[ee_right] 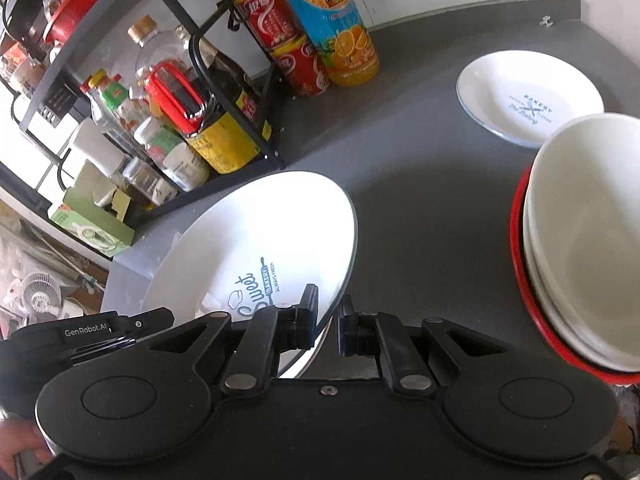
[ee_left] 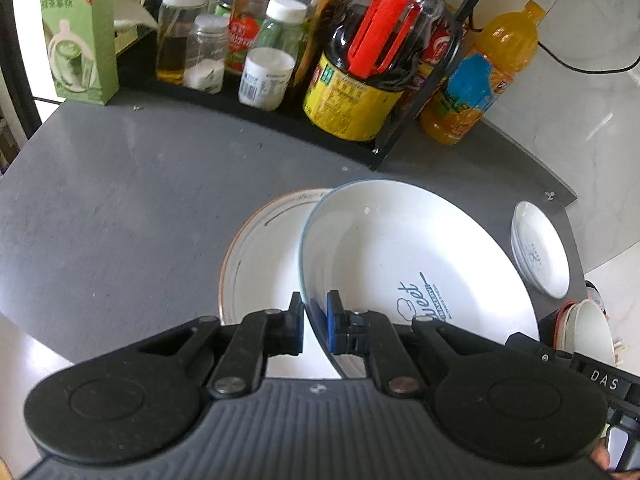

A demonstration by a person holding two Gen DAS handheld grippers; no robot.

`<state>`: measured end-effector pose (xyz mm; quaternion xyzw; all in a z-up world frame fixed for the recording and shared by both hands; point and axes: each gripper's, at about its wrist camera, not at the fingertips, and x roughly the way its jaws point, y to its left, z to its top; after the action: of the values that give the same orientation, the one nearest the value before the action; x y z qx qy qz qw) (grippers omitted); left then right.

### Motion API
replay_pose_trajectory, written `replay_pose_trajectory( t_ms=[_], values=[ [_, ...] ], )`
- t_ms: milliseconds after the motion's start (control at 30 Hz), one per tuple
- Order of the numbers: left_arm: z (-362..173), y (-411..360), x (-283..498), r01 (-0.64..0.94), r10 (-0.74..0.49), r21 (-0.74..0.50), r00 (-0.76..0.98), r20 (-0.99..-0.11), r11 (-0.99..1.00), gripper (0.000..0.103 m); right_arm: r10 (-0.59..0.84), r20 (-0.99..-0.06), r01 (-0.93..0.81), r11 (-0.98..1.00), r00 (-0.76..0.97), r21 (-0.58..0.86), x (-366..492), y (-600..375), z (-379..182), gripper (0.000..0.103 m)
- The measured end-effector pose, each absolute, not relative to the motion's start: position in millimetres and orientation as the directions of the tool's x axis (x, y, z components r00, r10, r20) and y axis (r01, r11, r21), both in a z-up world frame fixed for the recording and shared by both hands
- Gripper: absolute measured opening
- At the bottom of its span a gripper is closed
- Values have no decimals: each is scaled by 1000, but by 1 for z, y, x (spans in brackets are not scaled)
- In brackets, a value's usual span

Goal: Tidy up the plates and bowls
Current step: 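Lower the 'Sweet' plate onto the gold-rimmed flower plate with both grippers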

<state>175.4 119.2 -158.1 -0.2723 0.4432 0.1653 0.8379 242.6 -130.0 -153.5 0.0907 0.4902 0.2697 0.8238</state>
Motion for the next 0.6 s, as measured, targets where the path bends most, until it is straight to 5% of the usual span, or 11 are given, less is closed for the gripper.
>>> replay_pose_trajectory(
  t_ms=[600],
  values=[
    [-189, 131, 166, -555, 20, -297, 494, -869, 777, 10, 507, -788, -363, 848, 349, 385, 240, -110, -171, 9]
  ],
)
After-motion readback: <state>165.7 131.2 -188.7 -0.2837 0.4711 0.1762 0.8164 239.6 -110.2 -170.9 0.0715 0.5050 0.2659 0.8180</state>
